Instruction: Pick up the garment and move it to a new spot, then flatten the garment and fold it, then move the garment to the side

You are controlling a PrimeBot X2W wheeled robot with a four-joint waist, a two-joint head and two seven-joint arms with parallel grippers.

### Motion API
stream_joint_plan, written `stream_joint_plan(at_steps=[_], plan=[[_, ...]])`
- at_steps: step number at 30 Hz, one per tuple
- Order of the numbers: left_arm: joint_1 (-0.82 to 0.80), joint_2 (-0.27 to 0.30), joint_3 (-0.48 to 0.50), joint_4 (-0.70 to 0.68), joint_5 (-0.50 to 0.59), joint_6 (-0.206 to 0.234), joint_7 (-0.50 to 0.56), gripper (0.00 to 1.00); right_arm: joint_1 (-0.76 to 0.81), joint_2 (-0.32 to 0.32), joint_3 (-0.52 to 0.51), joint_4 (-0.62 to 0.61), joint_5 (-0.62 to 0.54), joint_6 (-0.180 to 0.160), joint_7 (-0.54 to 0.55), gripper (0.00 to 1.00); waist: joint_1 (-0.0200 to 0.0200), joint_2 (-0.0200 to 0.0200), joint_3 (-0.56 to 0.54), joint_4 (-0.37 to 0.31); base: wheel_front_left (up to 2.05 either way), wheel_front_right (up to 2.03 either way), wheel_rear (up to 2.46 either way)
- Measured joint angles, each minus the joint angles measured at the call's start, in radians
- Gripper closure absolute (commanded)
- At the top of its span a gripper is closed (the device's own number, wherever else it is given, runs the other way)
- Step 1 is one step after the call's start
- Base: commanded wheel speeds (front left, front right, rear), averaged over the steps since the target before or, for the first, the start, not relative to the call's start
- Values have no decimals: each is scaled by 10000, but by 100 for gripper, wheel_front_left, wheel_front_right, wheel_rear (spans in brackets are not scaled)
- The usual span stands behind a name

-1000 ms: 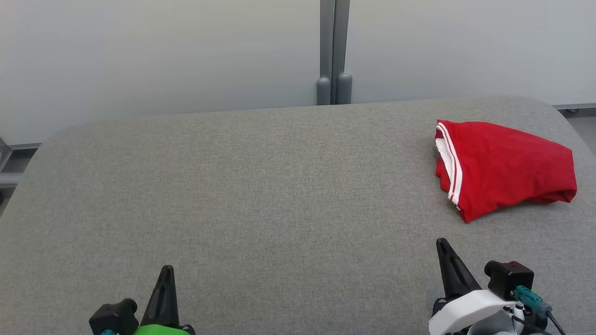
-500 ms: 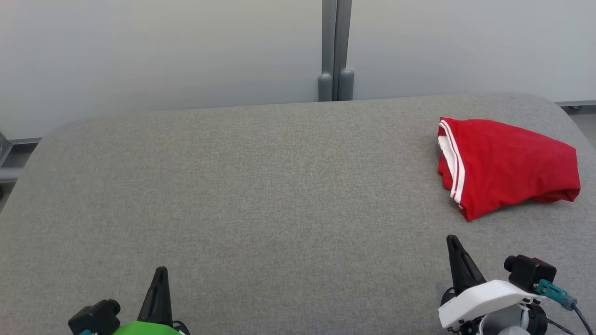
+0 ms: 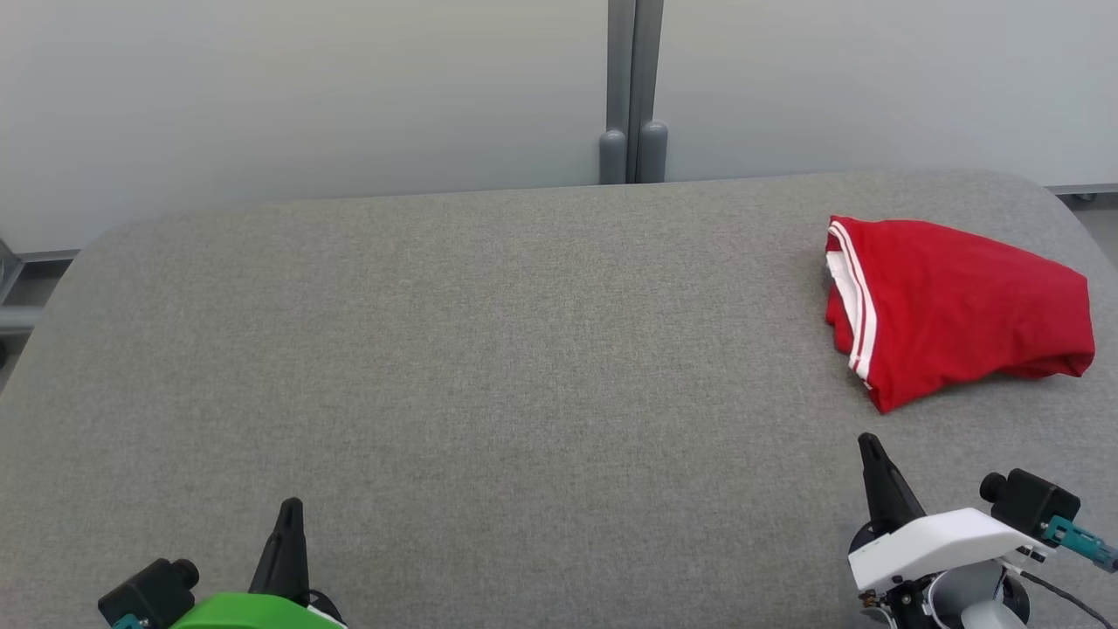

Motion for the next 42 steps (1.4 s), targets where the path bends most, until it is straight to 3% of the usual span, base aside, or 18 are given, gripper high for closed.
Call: stream_joint_plan(at_steps=[42], plan=[[-920, 169, 815, 711, -4840, -909, 1072, 100, -770, 2, -1532, 431, 5091, 951, 1208, 100, 0, 0, 299, 124, 0, 0, 0]])
